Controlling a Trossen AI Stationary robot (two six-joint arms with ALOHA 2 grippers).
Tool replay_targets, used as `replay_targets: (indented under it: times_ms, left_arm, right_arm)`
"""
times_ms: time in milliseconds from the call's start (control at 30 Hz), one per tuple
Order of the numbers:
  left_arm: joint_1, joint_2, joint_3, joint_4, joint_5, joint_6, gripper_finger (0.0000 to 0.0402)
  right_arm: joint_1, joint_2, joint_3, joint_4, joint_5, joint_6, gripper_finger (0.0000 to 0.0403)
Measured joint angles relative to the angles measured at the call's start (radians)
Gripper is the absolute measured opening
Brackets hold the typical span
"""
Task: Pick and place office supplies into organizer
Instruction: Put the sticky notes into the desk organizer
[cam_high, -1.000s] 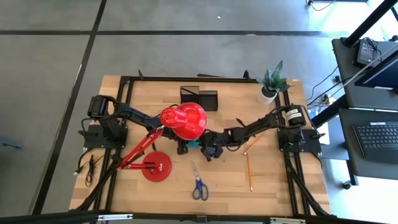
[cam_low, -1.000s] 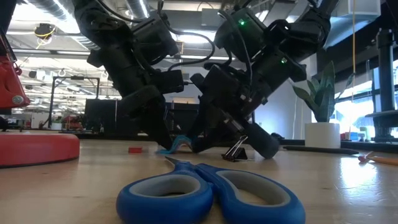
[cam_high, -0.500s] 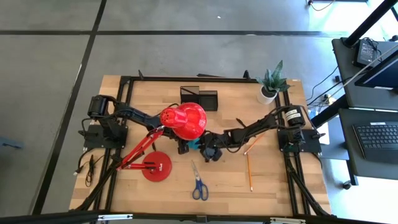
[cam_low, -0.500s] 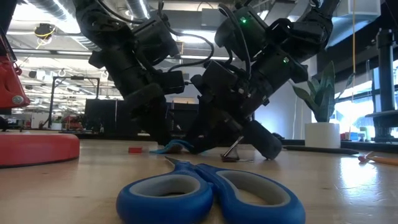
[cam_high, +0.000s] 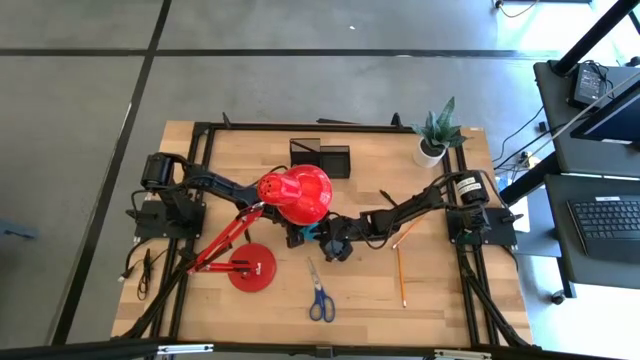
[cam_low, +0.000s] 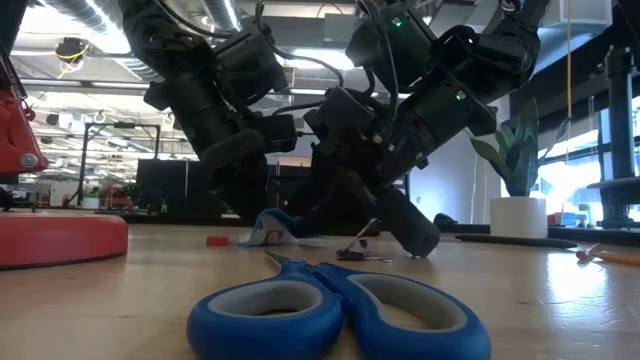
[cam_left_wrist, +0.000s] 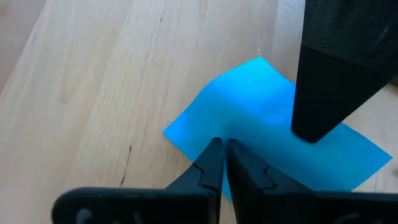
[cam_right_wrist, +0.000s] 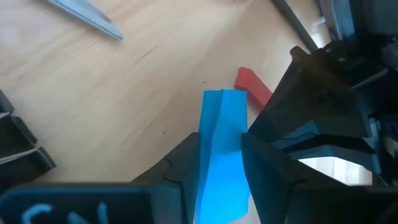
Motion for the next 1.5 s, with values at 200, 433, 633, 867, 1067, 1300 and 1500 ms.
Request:
replay_targets:
  times_ms: [200, 433, 633, 867, 1067, 1300, 1500]
  left_arm:
    - [0.008, 0.0, 0.0, -0.001, 0.016, -0.033, 0.001]
    - [0.017, 0.0, 0.0, -0.003, 0.034, -0.052, 0.0006]
    - [0.018, 0.0, 0.0, -0.001, 0.041, -0.053, 0.0002]
    - [0.018, 0.0, 0.0, 0.0, 0.053, -0.053, 0.0002]
    - [0.018, 0.0, 0.0, 0.0, 0.055, -0.053, 0.0002]
    - [0.018, 0.0, 0.0, -0.001, 0.059, -0.067, 0.0003]
    - [0.018, 0.0, 0.0, -0.001, 0.063, -0.068, 0.0003]
  right_arm:
    - [0.002, 0.002, 0.0, 0.04, 0.0, 0.055, 0.0119]
    - [0.004, 0.001, 0.001, 0.091, 0.0, 0.112, 0.0119]
    - [-0.004, 0.016, 0.003, 0.092, 0.009, 0.104, 0.0119]
    - [-0.023, 0.076, 0.008, 0.112, 0.007, 0.111, 0.0119]
    - [-0.025, 0.079, 0.008, 0.112, 0.039, 0.083, 0.0119]
    - [-0.025, 0.079, 0.009, 0.108, 0.072, 0.009, 0.0119]
    - [-0.025, 0.076, 0.011, 0.063, 0.075, 0.006, 0.0119]
